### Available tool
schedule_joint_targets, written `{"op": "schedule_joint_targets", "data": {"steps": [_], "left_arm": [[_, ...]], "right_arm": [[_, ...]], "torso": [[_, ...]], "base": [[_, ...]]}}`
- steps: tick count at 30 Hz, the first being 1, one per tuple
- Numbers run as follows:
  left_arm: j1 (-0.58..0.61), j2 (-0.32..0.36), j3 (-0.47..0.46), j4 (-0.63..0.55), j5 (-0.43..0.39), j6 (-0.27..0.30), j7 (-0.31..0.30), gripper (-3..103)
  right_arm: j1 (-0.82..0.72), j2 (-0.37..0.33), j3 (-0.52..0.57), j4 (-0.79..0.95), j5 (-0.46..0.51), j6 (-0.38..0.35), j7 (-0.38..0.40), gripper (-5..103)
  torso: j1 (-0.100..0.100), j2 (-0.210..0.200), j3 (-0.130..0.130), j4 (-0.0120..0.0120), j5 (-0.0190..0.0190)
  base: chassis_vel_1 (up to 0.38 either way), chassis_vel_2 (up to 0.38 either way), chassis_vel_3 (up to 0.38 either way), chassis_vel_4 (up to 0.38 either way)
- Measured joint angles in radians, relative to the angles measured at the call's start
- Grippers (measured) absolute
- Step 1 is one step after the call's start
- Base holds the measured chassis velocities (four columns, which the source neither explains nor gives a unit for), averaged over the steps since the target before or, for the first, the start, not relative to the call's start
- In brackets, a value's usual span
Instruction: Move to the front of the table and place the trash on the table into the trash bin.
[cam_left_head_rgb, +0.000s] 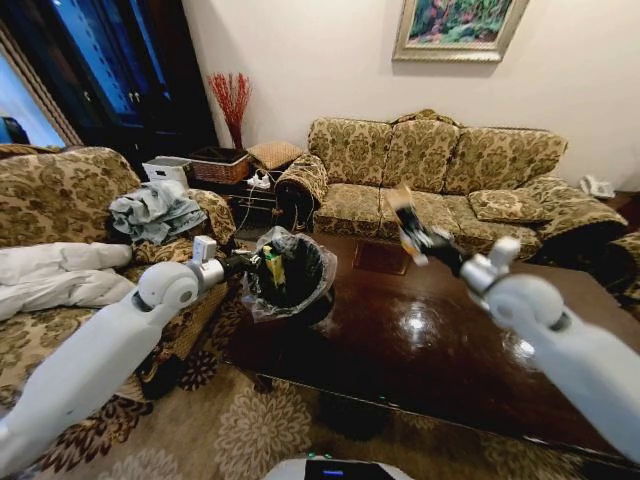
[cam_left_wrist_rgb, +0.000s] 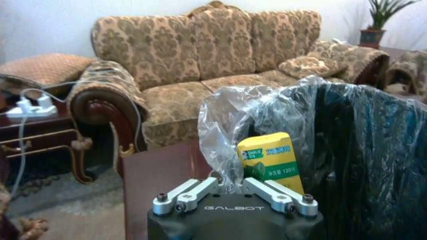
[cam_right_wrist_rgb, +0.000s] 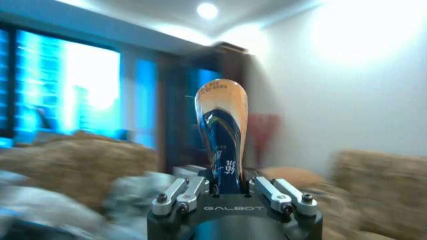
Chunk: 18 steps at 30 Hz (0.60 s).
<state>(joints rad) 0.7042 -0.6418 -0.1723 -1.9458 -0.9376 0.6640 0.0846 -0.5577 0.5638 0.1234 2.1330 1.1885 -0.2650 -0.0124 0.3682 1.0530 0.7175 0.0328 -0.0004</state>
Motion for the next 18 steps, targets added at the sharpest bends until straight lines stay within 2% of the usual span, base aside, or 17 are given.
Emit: {"op": "schedule_joint_targets", "data": {"steps": [1, 2, 4, 5, 8, 9, 12, 18], "left_arm": [[-0.034, -0.003, 0.042, 0.013, -0.004, 0.006, 0.000, 2], [-0.034, -0.003, 0.042, 0.013, -0.004, 0.006, 0.000, 2], [-0.108, -0.019, 0.124, 0.037, -0.024, 0.021, -0.004, 2], [-0.108, -0.019, 0.124, 0.037, -0.024, 0.021, -0.004, 2], [-0.212, -0.052, 0.216, 0.081, -0.064, 0.036, -0.020, 2], [-0.212, -0.052, 0.216, 0.081, -0.064, 0.036, -0.020, 2], [-0.300, -0.088, 0.286, 0.140, -0.078, 0.044, -0.024, 2], [-0.360, -0.121, 0.330, 0.187, -0.089, 0.046, -0.022, 2]], "right_arm": [[0.054, 0.007, -0.057, 0.010, 0.017, 0.006, -0.003, 25], [0.054, 0.007, -0.057, 0.010, 0.017, 0.006, -0.003, 25], [0.144, 0.044, -0.177, 0.009, 0.023, 0.022, -0.010, 25], [0.144, 0.044, -0.177, 0.009, 0.023, 0.022, -0.010, 25], [0.190, 0.109, -0.301, -0.025, -0.019, 0.038, -0.013, 25], [0.190, 0.109, -0.301, -0.025, -0.019, 0.038, -0.013, 25], [0.194, 0.166, -0.386, -0.086, -0.093, 0.058, -0.023, 25], [0.188, 0.230, -0.422, -0.167, -0.170, 0.092, -0.031, 25]], "torso": [[0.000, 0.000, 0.000, -0.0001, 0.0003], [0.000, 0.000, 0.000, -0.0001, 0.0003], [0.000, 0.000, 0.000, -0.0002, -0.0001], [0.000, 0.000, 0.000, -0.0002, -0.0001], [0.000, 0.000, 0.000, -0.0005, 0.0002], [0.000, 0.000, 0.000, -0.0005, 0.0002], [0.000, 0.000, 0.000, -0.0004, 0.0003], [0.000, 0.000, 0.000, -0.0005, 0.0003]], "base": [[0.000, 0.000, 0.000, 0.000], [0.000, 0.000, 0.000, 0.000], [0.000, 0.000, 0.000, 0.000], [0.000, 0.000, 0.000, 0.000], [0.000, 0.000, 0.000, 0.000], [0.000, 0.000, 0.000, 0.000], [0.000, 0.000, 0.000, 0.000], [0.000, 0.000, 0.000, 0.000]]}}
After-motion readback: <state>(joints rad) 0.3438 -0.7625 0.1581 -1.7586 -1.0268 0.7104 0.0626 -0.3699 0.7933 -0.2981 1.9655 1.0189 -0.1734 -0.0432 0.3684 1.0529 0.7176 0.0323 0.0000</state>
